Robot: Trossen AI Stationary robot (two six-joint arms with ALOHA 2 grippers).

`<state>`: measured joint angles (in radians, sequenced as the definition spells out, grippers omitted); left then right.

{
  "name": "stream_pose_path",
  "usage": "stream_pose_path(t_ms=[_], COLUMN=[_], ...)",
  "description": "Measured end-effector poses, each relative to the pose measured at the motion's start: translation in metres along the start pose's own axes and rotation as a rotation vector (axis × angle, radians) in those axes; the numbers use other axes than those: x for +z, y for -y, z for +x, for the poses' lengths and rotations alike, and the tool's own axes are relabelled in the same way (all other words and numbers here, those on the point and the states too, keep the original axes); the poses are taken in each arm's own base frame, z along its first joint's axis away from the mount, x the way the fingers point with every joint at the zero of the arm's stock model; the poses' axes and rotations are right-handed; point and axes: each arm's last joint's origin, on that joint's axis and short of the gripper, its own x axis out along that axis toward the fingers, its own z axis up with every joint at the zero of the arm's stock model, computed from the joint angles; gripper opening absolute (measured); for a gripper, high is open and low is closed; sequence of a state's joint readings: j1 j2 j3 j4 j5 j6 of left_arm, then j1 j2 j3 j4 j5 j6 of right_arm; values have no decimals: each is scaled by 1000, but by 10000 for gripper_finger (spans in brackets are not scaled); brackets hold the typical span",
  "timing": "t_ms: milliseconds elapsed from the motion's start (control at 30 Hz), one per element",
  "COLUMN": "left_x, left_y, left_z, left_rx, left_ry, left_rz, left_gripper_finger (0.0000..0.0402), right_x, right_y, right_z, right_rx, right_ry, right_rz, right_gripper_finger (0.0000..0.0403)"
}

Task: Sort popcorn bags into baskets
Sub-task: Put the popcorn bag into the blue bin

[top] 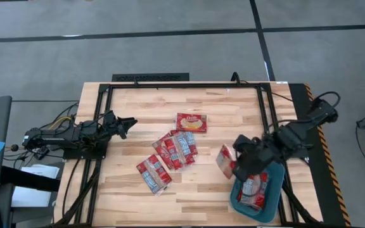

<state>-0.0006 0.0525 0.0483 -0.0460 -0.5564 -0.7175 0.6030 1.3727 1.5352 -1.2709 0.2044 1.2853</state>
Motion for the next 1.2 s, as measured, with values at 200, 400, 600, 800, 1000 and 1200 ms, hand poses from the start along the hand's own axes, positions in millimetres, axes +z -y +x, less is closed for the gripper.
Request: stream_pose_path(t_ms=[200,400,600,800,1000,1200], left_x=[0,0,0,1,1,1], left_y=[0,0,-1,-1,-1,-1], left_z=[0,0,0,0,0,0], left_rx=[5,6,19,27,46,46], left_ry=[5,5,17,23,40,40], left_rz=[2,1,2,2,3,3], left_gripper_finger=[187,187,187,187,187,187], right_x=[-21,-43,-64,-83,-93,-101], right_y=[-3,-7,-10,-16,-19,-24], right_z=[-10,-15,-22,-28,-32,-25], right_rx=[40,58,83,161,202,180], right_ry=[-30,-44,-29,-55,-80,-98], right_rz=[15,11,49,82,119,101], right_gripper_finger=[2,2,1,1,1,1])
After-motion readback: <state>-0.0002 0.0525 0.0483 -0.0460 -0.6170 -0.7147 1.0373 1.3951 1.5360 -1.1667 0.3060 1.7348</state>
